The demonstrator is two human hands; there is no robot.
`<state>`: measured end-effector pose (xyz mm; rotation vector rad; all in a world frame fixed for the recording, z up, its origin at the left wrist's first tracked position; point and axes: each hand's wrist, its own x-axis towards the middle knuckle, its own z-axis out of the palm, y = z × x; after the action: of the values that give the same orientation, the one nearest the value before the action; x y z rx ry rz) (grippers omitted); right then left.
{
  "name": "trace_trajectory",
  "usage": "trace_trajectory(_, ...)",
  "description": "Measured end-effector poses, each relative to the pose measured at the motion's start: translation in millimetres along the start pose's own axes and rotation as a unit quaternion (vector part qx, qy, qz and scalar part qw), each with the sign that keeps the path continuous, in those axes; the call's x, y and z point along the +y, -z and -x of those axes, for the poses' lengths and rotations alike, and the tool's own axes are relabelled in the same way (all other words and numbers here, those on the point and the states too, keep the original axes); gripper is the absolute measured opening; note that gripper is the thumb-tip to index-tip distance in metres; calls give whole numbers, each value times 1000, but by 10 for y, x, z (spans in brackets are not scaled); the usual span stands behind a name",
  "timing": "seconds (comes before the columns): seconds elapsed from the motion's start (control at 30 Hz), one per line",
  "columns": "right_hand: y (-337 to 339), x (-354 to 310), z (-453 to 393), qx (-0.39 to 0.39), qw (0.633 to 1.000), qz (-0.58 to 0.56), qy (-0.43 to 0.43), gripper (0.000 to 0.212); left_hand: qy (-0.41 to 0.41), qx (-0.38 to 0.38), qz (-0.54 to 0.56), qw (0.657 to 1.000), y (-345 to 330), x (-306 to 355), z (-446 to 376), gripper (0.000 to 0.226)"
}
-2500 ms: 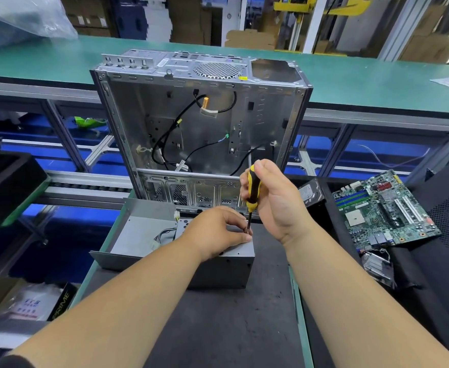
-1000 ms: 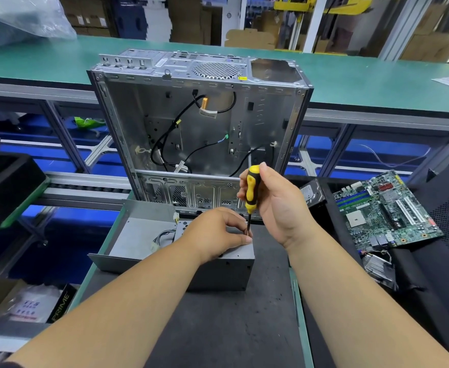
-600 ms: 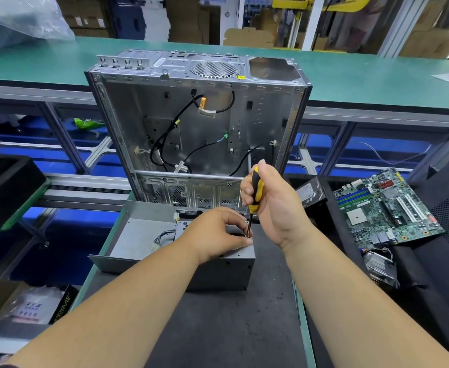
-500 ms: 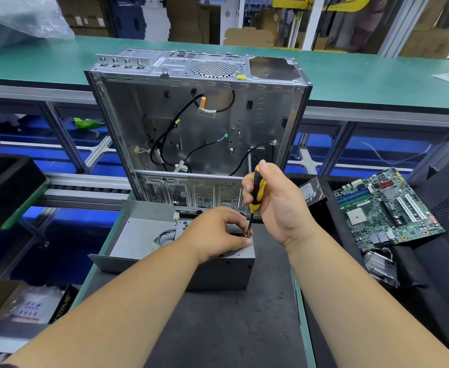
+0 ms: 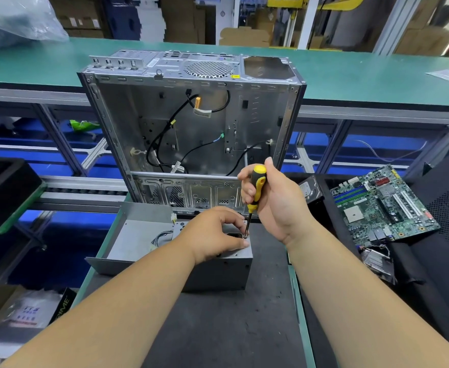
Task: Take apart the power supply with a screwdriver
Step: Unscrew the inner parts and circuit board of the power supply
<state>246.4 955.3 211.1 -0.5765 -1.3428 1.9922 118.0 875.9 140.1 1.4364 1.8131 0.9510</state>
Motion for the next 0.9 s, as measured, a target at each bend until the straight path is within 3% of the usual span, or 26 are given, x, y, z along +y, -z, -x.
trace_trajectory(0.07, -8, 18, 4, -7, 1000, -3, 3, 50, 0, 0, -4, 1000, -1, -4, -5, 19)
trace_trajectory(0.23, 53, 81, 47, 9, 996, 76, 47, 11, 0, 4, -2, 1000, -13, -16, -11, 19)
trace_trajectory(0.57, 136, 15, 109, 36, 977, 197, 67, 24, -15, 14, -21, 1000, -26, -16, 10, 20)
trace_trajectory(0.9, 233, -95, 166, 60, 979, 139, 137, 22, -25, 24, -37, 999, -51, 16, 57, 20)
